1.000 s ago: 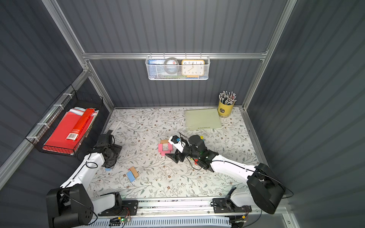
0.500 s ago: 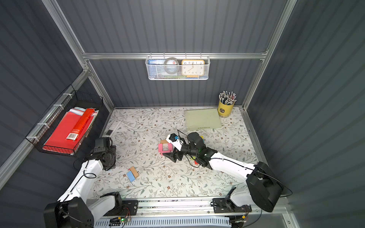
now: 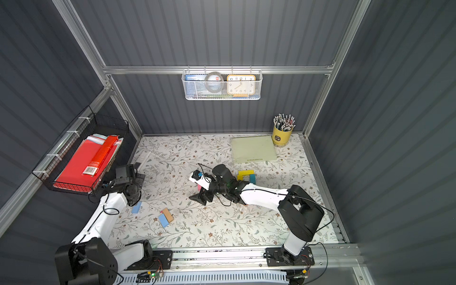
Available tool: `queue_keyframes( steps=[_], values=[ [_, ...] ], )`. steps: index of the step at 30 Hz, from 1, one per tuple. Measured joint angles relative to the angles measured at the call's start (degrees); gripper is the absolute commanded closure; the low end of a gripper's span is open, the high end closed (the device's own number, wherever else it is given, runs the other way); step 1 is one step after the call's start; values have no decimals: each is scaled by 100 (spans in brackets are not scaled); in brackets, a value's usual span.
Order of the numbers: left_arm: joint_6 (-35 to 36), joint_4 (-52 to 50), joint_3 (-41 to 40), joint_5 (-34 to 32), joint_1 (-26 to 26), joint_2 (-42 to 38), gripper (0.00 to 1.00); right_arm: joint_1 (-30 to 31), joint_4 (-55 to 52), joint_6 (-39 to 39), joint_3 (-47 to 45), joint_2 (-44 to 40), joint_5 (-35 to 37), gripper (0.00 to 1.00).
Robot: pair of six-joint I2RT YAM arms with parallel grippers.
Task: Assemble the number 8 with building blocks
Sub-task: Pick up the building block from the center of the board.
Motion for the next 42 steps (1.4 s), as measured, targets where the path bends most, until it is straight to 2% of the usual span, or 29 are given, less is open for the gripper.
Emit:
queue_keyframes(
  steps=[4,8,19,23,28,36,42],
  values=[
    [-151,87,-407,282,133,-87,1,76,-105,-31,190,81,2,12],
    [-90,81,-472,492,439,562,1,76,-264,-179,164,11,87,11],
    [422,-219,-341,389,887,831,1,76,-382,-367,-225,-197,216,10],
    [616,-269,-227,334,944,1165,1,76,-382,-411,-225,-166,221,10],
    [785,-278,-212,339,946,1325,8,76,-382,-439,-225,-166,223,10],
    [1001,-197,-109,407,946,1711,10,76,-378,-450,-293,-164,225,10],
    [1084,-138,-109,470,946,1845,16,76,-376,-452,-299,-114,227,10]
  ],
)
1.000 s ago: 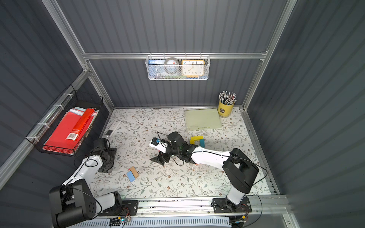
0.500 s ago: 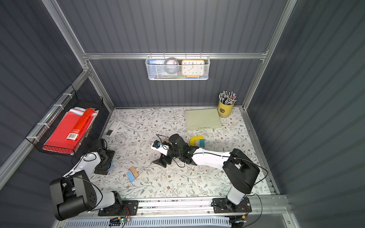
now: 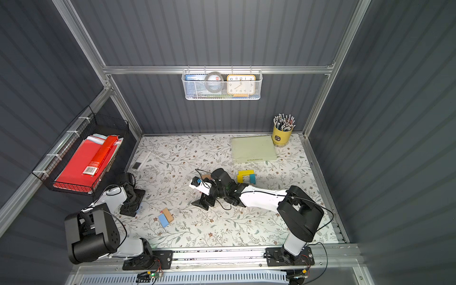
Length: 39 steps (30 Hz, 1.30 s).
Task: Assemble the number 8 with building blocks
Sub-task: Pick up the building block from the center of the board, then place the building block at the center of the board.
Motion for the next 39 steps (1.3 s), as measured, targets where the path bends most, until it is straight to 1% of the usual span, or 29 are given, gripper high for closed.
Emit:
queue_keyframes(
  steps=[6,15,17,18,20,24,26,27,29,32,35,39],
  values=[
    [44,39,17,-28,0,101,19,0,0,-2,-11,50,-2,10],
    [136,125,59,-57,0,166,47,0,-7,-20,-44,50,20,10],
    [151,157,44,-46,0,116,51,0,-7,-20,-72,50,37,10],
    [151,175,24,-37,0,68,52,-2,0,-20,-94,48,52,10],
    [151,173,13,4,0,-125,59,-15,11,-17,-184,17,72,10],
    [173,190,26,59,-31,-623,62,-85,35,4,-420,-168,122,9],
    [173,175,118,66,-164,-791,61,-168,59,28,-538,-339,144,9],
    [173,166,184,66,-286,-817,61,-208,72,46,-579,-413,151,9],
    [162,166,380,44,-776,-817,61,-315,111,98,-656,-573,166,9],
    [72,168,737,11,-1875,-726,60,-535,164,249,-748,-804,203,9],
    [-28,177,1121,-85,-2992,-468,59,-824,168,439,-892,-1119,297,9],
    [-90,46,1613,-348,-4166,-17,58,-1220,133,680,-1165,-1650,448,9]
  ],
)
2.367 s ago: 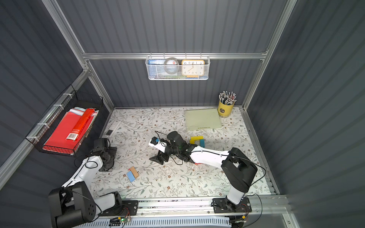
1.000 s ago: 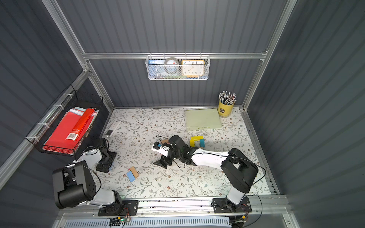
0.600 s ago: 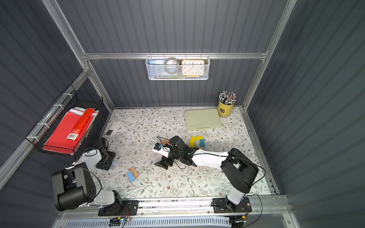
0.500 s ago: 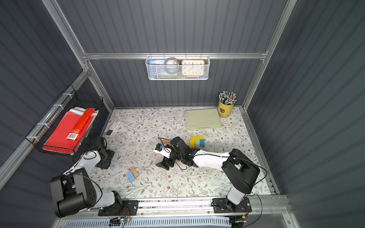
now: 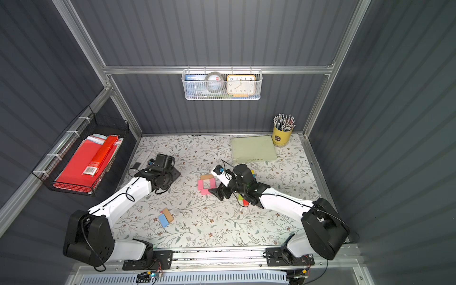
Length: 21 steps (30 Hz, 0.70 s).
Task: Assemble the number 8 with building blocks
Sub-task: Place the building block at the center of the board.
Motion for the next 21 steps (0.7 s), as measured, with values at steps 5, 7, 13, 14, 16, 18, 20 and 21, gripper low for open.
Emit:
queue_keyframes(
  steps=[5,7,13,14,16,18,20,21],
  values=[
    [457,-417,1012,-496,-1213,863,56,-433,-195,278,-264,-699,199,9],
    [811,-575,1414,-706,-1670,1222,55,-557,-282,378,-369,-960,275,9],
    [1967,-745,2098,-1060,-2957,2059,55,-868,-750,719,-520,-1679,758,9],
    [2127,-750,2122,-1058,-3126,2151,55,-911,-850,789,-525,-1781,833,9],
    [2385,-754,2122,-1027,-3314,2253,55,-999,-1038,935,-573,-2002,977,9],
    [2570,-745,2114,-986,-3381,2275,55,-1091,-1207,1093,-673,-2253,1134,9],
    [2671,-702,2057,-981,-3379,2258,54,-1172,-1349,1259,-824,-2555,1307,9],
    [2688,-671,1996,-964,-3379,2243,54,-1198,-1392,1318,-883,-2680,1381,9]
  ],
)
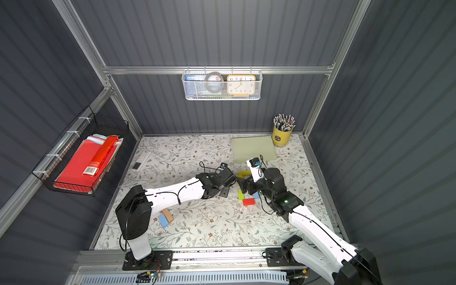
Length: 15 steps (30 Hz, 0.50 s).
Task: Assemble the number 8 with building blocks
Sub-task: Place the building block at the center of the board.
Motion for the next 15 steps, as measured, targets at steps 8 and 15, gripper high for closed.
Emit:
queue_keyframes(
  steps=[8,15],
  values=[
    [179,33,-997,463,35,-205,52,-72,-127,310,-179,-413,341,7],
    [352,164,-1193,940,33,-205,45,-96,-376,339,-175,-162,415,8]
  ],
)
